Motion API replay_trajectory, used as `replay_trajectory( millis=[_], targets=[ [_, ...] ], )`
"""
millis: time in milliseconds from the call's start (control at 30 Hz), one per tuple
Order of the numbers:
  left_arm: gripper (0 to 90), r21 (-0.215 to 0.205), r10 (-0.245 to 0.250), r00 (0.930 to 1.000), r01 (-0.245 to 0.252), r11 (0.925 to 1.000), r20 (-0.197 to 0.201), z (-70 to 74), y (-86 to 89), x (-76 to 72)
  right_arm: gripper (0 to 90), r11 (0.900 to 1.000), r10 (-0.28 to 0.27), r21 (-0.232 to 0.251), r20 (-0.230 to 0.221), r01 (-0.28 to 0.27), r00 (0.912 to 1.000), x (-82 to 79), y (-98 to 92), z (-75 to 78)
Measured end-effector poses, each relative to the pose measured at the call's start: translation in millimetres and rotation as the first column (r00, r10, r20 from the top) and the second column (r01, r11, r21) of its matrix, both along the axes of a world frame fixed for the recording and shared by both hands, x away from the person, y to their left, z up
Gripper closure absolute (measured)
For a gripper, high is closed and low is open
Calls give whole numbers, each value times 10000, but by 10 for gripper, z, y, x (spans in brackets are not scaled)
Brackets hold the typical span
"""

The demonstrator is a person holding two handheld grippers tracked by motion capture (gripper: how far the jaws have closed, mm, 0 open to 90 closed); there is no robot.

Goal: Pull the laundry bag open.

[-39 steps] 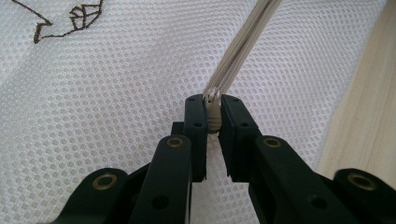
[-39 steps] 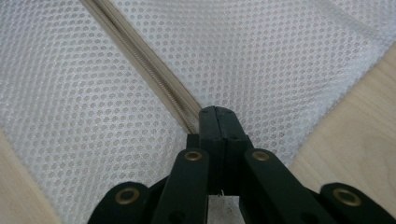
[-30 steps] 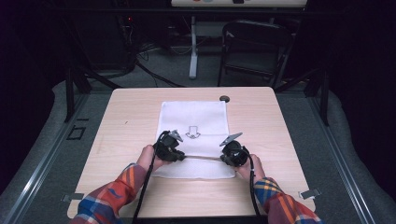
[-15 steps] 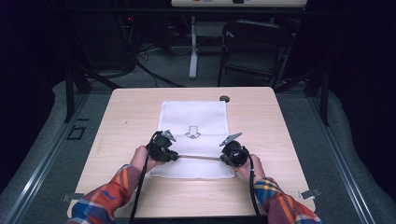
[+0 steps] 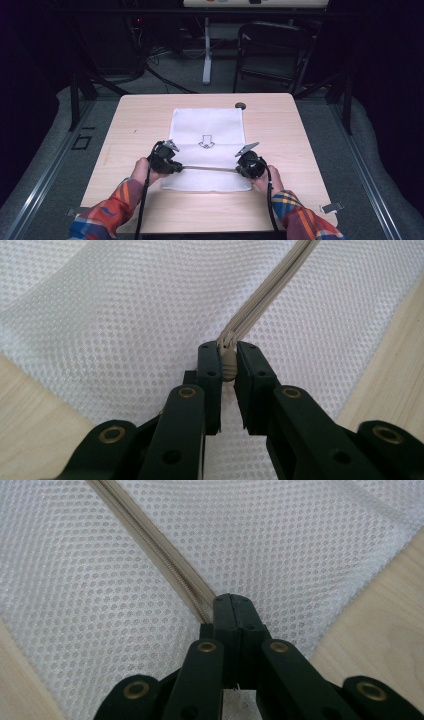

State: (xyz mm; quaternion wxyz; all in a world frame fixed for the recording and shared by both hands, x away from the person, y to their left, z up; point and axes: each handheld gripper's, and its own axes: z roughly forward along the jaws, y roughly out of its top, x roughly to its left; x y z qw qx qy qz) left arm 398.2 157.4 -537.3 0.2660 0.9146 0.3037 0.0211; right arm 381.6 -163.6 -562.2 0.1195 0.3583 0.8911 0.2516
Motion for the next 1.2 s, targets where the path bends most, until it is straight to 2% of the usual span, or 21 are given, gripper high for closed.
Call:
replay_trajectory(
  millis=[600,733,800,900,967,1033,1133,1167,1200],
  targets=[
    [810,86,777,9970,-777,9969,27,5,341,-66,900,10000,-30,10,-23,30,10000,0,-1,1],
    [810,72,1013,9948,-1013,9948,66,15,426,-78,900,9998,-92,189,-11,93,10000,-3,3,-7],
    [810,1,1125,9936,-1125,9937,34,15,475,-86,900,10000,-75,65,1,75,10000,-1,-1,-3],
    [809,280,1362,9906,-1365,9902,135,14,536,-105,900,9998,-57,174,-33,58,10000,2,3,-6],
    [810,241,1589,9873,-1591,9870,73,9,603,-110,900,9999,-53,146,-45,53,10000,4,-3,-5],
    [809,115,1634,9866,-1634,9865,17,4,653,-115,900,9998,-96,200,-33,97,9999,0,-4,-8],
    [809,253,1587,9873,-1587,9870,29,4,642,-126,900,9999,-79,122,-21,79,10000,1,-3,-4],
    [809,265,1587,9873,-1586,9870,9,1,642,-124,900,9992,-199,346,19,199,9998,-5,5,-19],
    [809,195,1629,9866,-1628,9865,-51,-5,645,-123,900,9998,-77,158,-41,77,10000,3,-1,-6]
  ],
)
